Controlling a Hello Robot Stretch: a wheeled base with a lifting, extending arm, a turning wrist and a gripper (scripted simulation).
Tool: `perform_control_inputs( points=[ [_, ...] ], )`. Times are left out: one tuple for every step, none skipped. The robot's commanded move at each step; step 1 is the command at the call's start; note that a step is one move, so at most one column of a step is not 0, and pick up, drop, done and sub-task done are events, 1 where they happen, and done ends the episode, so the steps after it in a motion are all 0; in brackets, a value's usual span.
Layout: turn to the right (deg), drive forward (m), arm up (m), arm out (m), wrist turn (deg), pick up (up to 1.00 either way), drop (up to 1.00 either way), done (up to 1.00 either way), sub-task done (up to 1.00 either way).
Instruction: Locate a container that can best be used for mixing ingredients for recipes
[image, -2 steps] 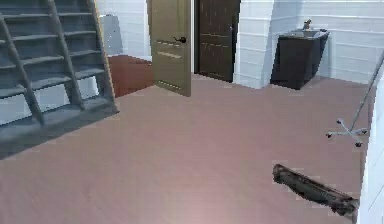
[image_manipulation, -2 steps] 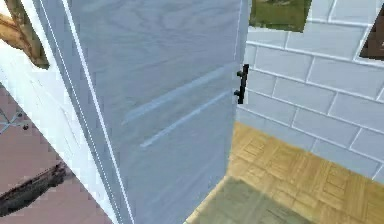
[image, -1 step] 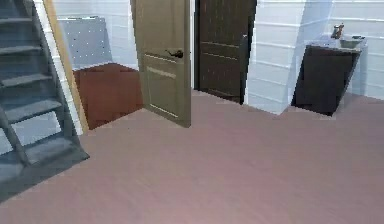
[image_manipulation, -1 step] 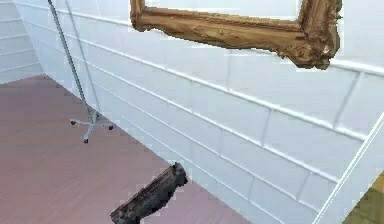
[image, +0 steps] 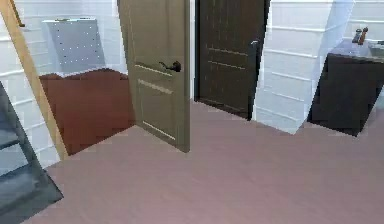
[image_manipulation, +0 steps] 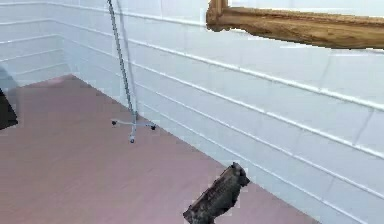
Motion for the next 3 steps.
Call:
perform_control_inputs(
  points=[
    [36.0,0.0,0.0,0.0,0.0,0.0,0.0,0.0,0.0],
    [0.0,0.7,0.0,0.0,0.0,0.0,0.0,0.0,0.0],
    [15.0,0.0,0.0,0.0,0.0,0.0,0.0,0.0,0.0]
  ],
)
